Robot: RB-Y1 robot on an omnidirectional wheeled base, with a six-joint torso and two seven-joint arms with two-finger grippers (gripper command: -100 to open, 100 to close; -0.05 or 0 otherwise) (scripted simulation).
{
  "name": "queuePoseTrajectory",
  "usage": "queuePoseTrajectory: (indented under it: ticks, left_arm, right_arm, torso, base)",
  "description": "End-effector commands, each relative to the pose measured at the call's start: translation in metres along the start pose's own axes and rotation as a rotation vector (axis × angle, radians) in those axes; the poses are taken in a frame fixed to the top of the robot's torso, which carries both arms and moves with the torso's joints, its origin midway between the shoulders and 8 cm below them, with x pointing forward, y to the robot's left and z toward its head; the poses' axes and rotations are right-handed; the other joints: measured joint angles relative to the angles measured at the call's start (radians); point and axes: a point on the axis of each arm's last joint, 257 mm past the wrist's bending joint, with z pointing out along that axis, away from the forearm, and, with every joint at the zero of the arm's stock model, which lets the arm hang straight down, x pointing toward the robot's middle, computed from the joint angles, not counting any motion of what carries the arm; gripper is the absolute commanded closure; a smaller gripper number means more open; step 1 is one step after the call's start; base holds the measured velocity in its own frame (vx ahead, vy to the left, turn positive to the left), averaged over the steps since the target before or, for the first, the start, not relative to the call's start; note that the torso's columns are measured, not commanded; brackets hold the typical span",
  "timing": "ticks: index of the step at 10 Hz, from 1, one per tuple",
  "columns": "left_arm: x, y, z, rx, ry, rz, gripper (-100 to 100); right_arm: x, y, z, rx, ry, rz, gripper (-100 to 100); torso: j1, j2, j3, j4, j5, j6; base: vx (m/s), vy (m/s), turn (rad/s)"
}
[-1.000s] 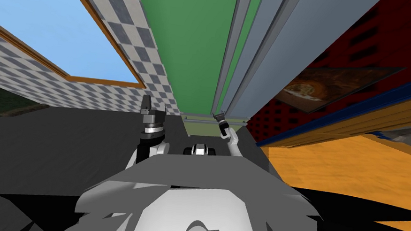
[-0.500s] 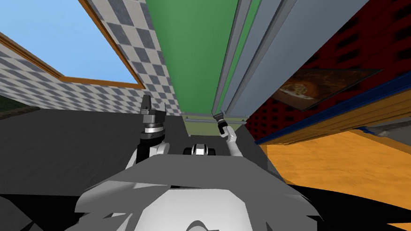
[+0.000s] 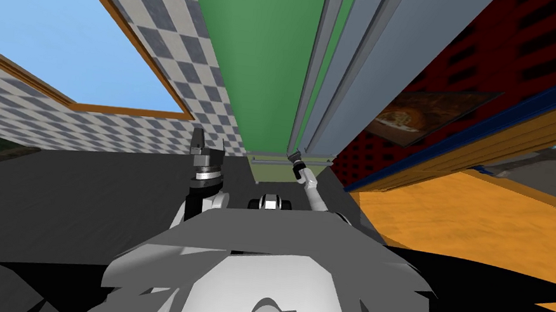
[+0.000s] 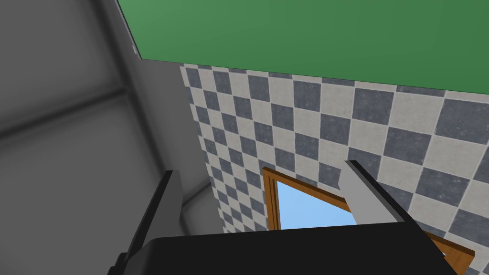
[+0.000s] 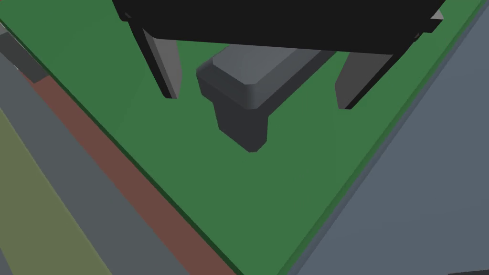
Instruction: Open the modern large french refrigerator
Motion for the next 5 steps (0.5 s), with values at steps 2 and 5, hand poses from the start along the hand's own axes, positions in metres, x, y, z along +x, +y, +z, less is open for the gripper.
queuePoseTrajectory:
  ticks: [2, 5]
  left_arm:
    - [0.0, 0.0, 0.0, 0.0, 0.0, 0.0, 0]
    - [0.0, 0.0, 0.0, 0.0, 0.0, 0.0, 0]
  right_arm:
    - [0.0103, 0.0021, 0.0118, -0.002, 0.04, -0.133, -100]
    - [0.0109, 0.0, 0.0131, 0.002, 0.038, -0.11, -100]
  torso:
    - [-0.001, 0.002, 0.001, 0.001, 0.0, 0.0]
    - [-0.001, -0.003, -0.002, -0.001, 0.0, 0.0]
  base:
    - [-0.026, 0.036, -0.049]
    - [0.027, 0.013, 0.024]
